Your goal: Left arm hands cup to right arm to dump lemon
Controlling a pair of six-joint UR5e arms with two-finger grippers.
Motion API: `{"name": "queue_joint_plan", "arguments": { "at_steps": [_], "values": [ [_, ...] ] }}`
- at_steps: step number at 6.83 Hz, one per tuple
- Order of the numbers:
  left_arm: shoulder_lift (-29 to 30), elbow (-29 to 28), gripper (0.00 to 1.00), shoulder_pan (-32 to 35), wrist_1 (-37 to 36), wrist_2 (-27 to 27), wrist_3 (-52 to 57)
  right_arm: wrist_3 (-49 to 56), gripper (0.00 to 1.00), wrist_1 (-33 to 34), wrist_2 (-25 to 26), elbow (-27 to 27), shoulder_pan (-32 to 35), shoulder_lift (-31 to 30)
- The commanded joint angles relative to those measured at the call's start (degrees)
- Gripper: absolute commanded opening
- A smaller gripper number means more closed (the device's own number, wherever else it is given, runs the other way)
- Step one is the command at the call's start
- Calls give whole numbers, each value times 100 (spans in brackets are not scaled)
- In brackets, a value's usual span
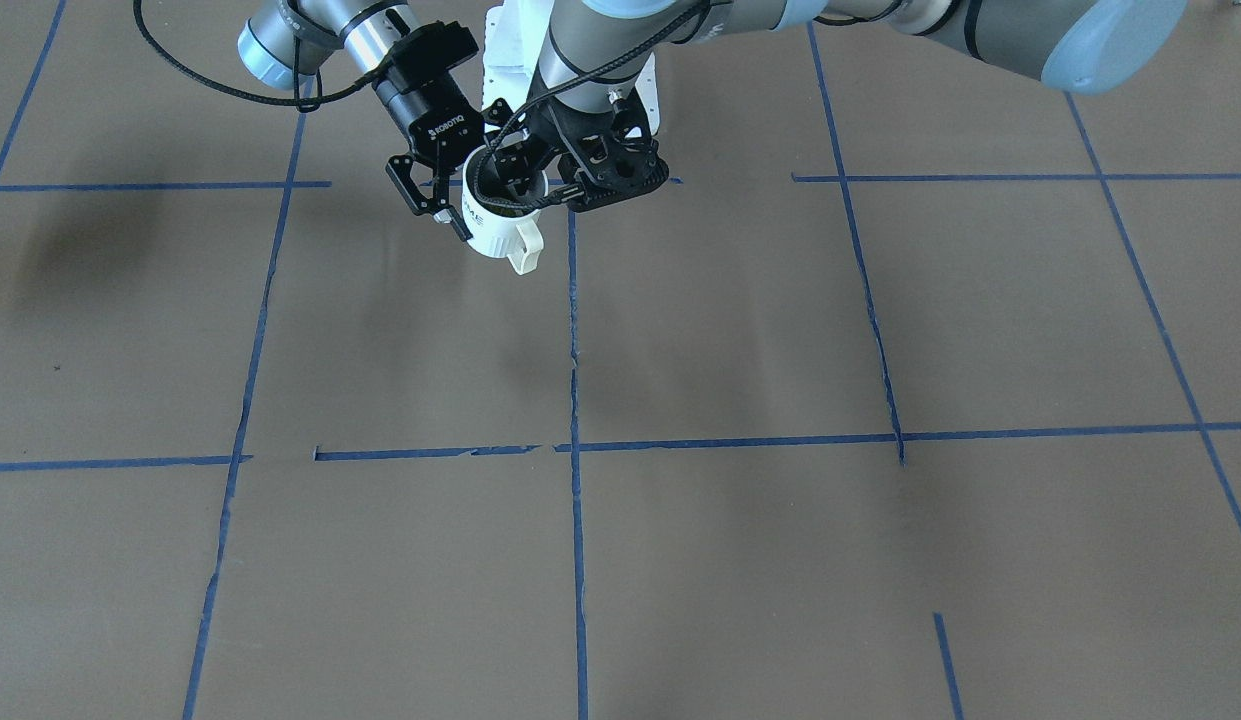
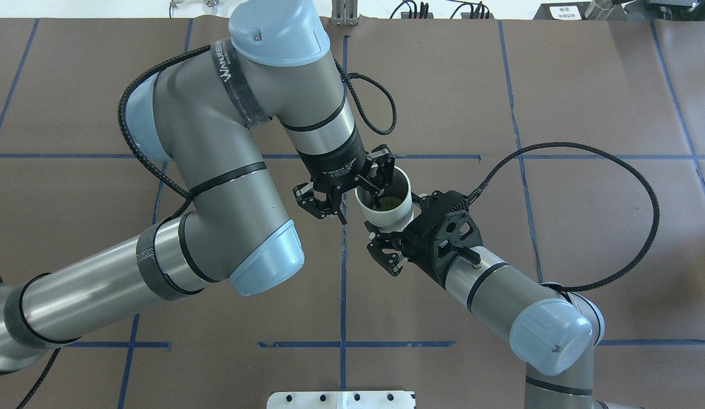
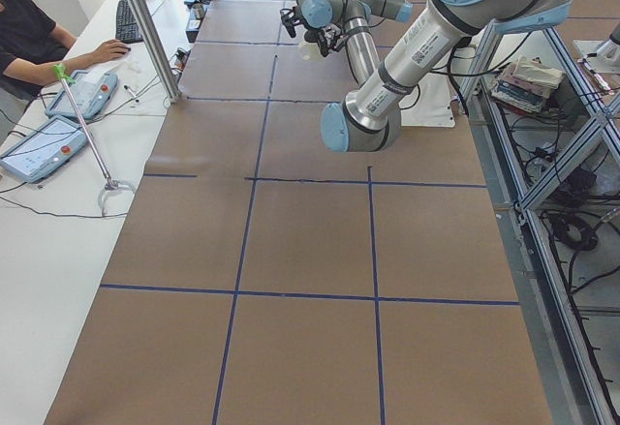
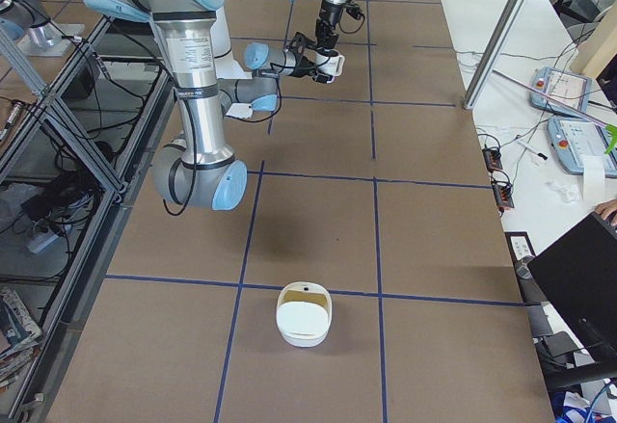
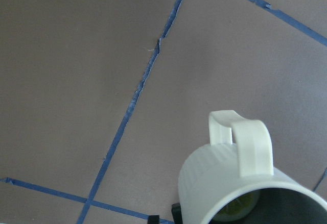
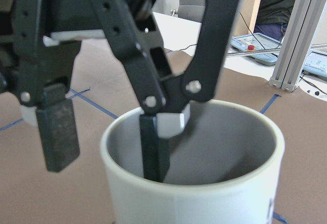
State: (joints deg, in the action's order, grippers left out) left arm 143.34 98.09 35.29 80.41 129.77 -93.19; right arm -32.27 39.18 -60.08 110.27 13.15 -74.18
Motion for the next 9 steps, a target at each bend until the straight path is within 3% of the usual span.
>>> {"name": "queue_joint_plan", "arguments": {
  "at_steps": [1, 4, 5, 7, 8, 9],
  "values": [
    [-34, 140, 100, -4, 10, -13, -6, 46, 2, 37, 14, 3, 3, -9],
    [-595, 1034, 100, 371, -34, -48, 11, 28, 3, -16, 337, 274, 29, -629],
    [-719, 1054, 100, 539, -34, -100, 46, -24, 4, -25, 383, 737, 38, -1268],
    [-1070, 1238, 100, 602, -26, -407, 56, -713, 2, -51, 453, 1039, 388, -2307],
    [-1185, 1274, 100, 628, -17, -513, 56, -841, 1, -312, 436, 1136, 747, -2921],
    [-1325, 1274, 100, 620, 18, -514, 64, -859, 0, -1115, 436, 1067, 1003, -3597]
  ]
}}
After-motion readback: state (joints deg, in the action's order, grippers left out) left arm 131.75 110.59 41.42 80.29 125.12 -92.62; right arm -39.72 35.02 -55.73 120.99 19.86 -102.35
